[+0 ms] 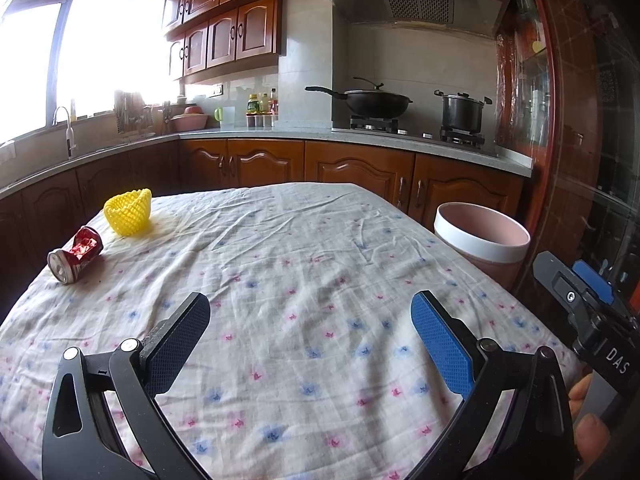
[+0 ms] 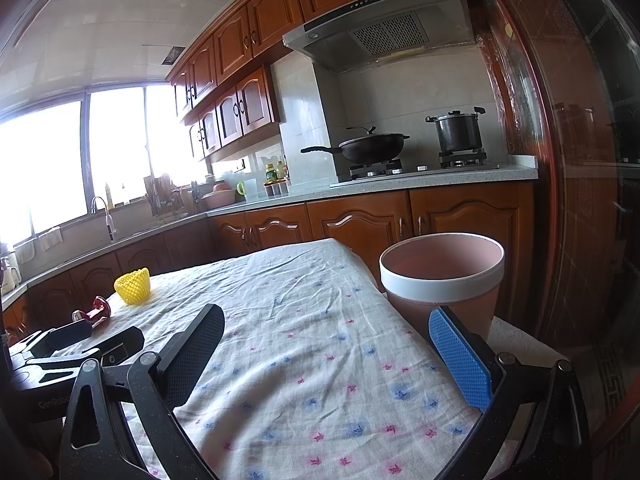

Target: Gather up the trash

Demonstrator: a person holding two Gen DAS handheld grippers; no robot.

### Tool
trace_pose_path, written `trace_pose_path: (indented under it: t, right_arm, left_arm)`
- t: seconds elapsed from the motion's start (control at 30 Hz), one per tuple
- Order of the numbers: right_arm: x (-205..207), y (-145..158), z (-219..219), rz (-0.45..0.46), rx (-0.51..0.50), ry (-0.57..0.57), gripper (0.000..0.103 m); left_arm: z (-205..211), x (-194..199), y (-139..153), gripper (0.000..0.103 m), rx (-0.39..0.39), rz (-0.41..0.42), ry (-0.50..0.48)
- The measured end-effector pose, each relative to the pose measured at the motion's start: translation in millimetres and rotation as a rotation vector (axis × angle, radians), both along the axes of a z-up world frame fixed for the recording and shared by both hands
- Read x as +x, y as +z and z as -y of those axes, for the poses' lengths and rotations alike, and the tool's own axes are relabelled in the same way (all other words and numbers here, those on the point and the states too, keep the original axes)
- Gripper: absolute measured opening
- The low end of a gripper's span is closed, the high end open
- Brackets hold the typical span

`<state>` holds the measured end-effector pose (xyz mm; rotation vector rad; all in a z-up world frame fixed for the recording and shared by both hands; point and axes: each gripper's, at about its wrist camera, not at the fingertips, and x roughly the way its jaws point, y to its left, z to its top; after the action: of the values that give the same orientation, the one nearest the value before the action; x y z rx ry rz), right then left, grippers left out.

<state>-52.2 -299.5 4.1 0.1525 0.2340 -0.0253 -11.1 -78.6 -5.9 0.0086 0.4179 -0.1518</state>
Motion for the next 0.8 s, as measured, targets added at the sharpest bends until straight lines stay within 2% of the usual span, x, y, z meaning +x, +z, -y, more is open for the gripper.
trace_pose_path:
  t: [0.8]
  right_arm:
    - [-0.1,4.6,-4.7,0.006,-0.002,0.010,0.103]
  left_arm:
    - [-1.0,-1.6,0.9,0.103,0.000,-0.001,-0.004]
